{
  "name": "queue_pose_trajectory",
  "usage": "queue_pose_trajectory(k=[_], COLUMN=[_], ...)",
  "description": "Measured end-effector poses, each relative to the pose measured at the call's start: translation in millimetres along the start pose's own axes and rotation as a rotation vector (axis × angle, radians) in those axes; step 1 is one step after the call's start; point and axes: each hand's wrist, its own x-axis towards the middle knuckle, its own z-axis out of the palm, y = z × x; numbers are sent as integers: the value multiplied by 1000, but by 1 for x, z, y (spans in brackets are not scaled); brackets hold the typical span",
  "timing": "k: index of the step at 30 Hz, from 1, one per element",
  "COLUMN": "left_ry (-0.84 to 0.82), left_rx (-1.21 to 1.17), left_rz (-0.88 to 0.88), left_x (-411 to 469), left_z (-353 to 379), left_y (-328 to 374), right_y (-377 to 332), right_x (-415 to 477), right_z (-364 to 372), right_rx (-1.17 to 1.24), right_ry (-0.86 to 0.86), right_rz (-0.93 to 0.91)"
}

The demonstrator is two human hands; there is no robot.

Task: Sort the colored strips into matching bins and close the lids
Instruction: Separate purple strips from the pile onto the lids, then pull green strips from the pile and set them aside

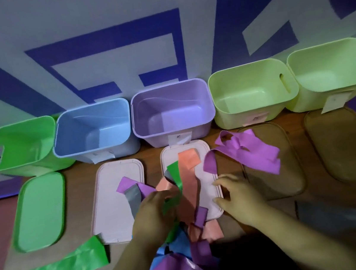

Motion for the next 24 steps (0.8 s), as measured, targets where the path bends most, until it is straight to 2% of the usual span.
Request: queue_pose_trajectory(k=[3, 12, 17, 24], left_ry=[-41, -94, -162, -197], left_rx=[91, 123, 164, 227], left_rz=[24, 26, 61, 53], left_x=[-14, -43, -43, -35], left_z=[-8, -15, -12, -10], left_y=[-17, -76, -92, -108], right_y=[-15, -63, -86, -98], right_x=[-7, -22, -20, -14], right_z=[17, 66, 89, 109], right_rx=[6, 1, 9, -143], right_ry=[-58, -136, -116, -106], right_rz=[-36, -146, -182, -157])
